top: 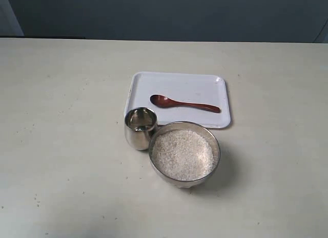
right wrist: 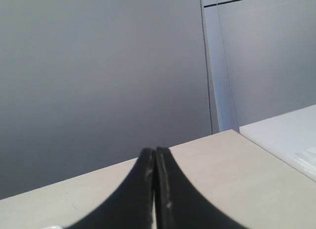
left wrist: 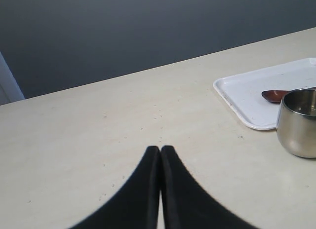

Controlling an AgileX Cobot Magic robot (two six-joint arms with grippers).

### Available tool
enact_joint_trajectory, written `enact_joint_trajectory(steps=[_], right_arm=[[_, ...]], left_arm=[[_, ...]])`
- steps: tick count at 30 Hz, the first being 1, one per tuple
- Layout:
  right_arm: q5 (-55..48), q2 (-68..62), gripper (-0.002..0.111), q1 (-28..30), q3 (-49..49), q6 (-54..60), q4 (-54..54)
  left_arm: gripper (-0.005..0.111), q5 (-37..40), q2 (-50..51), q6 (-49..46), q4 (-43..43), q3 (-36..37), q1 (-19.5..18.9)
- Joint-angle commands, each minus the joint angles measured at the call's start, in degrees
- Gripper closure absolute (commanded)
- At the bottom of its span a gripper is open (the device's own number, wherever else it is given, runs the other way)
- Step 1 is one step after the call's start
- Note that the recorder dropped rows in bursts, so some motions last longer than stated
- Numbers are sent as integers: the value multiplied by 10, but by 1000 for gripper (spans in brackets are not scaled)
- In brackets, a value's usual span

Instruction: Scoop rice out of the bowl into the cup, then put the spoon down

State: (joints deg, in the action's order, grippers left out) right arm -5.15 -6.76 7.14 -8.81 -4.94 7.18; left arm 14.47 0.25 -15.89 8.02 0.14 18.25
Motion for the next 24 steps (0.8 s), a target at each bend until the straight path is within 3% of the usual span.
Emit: enact_joint_trajectory(steps=[1,4,9,24], right_arm=[[86,31,109,2,66,4,14],[114,57,109,2,88,4,-2],[75,68,109,2,88,4,-54],[20,68,109,2,88,2,-26]], left_arm=[[106,-8,-2,3,0,-1,1],[106,-8,-2,3,0,-1,1],[106,-8,-2,3,0,-1,1],[106,-8,-2,3,0,-1,1]])
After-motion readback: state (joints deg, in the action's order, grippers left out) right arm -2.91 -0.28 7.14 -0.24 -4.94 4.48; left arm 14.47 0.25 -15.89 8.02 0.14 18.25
